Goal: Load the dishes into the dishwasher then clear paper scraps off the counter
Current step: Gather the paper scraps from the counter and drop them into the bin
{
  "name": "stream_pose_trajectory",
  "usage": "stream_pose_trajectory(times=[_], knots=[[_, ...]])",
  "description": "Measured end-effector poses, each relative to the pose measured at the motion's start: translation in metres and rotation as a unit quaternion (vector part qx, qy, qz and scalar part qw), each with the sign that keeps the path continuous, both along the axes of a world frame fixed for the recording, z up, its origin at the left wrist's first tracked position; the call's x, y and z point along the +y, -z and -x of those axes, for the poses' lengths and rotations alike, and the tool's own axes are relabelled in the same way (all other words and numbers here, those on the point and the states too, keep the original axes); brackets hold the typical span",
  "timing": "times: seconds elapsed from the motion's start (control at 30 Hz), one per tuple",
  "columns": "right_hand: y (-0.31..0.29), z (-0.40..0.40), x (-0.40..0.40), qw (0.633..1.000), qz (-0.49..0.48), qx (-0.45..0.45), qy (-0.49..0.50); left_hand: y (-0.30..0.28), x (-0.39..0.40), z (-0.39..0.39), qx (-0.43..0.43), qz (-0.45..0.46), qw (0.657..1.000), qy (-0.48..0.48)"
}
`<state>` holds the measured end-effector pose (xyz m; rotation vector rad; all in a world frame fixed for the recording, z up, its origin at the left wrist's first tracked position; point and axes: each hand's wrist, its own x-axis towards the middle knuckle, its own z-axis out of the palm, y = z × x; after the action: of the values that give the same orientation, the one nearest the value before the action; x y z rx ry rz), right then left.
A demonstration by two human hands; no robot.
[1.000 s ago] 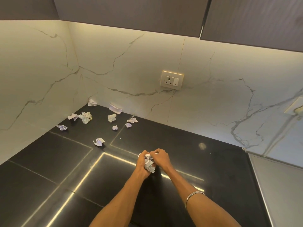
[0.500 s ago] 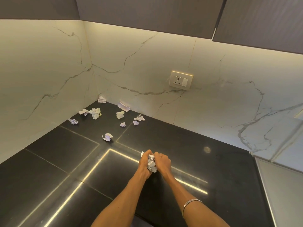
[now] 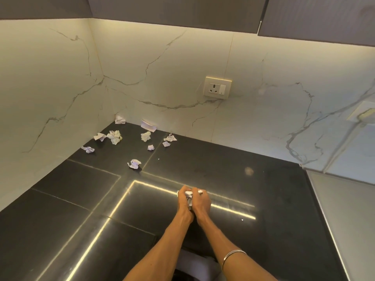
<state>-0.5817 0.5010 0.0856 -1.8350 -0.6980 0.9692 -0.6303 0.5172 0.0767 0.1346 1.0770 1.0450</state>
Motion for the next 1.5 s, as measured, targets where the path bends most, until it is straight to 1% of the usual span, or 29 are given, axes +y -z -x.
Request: stream_pose_trajectory(times=[0.13,0.3,0.5,0.7,0.8,0.9,1.03,1.3,1.5], knots=[[0.004,0.0,-0.014,0.999,0.002,0.035,0.024,0.003,-0.016,-0.005,0.033,-0.002,0.999,0.004],[0.003,0.001,-0.033,0.997,-0.031,0.06,0.034,-0.004,-0.039,-0.008,0.058,0.005,0.997,-0.054],[0.003,-0.005,-0.055,0.994,-0.059,0.087,-0.003,-0.012,-0.067,-0.011,0.048,0.0,0.991,-0.122],[0.023,-0.018,-0.096,0.993,-0.039,0.101,-0.057,-0.006,-0.121,-0.024,0.064,0.006,0.981,-0.185],[0.034,-0.025,-0.127,0.992,-0.018,0.086,-0.088,0.001,-0.154,-0.03,0.066,0.012,0.975,-0.211],[0.039,-0.028,-0.16,0.988,-0.008,0.099,-0.12,0.005,-0.19,-0.033,0.067,0.029,0.969,-0.235],[0.048,-0.026,-0.198,0.979,0.014,0.131,-0.158,0.02,-0.228,-0.033,0.092,0.053,0.962,-0.252],[0.047,-0.009,-0.235,0.976,0.031,0.113,-0.184,0.031,-0.263,-0.015,0.097,0.059,0.952,-0.285],[0.044,0.009,-0.257,0.975,0.035,0.084,-0.204,0.035,-0.287,0.01,0.09,0.053,0.958,-0.268]])
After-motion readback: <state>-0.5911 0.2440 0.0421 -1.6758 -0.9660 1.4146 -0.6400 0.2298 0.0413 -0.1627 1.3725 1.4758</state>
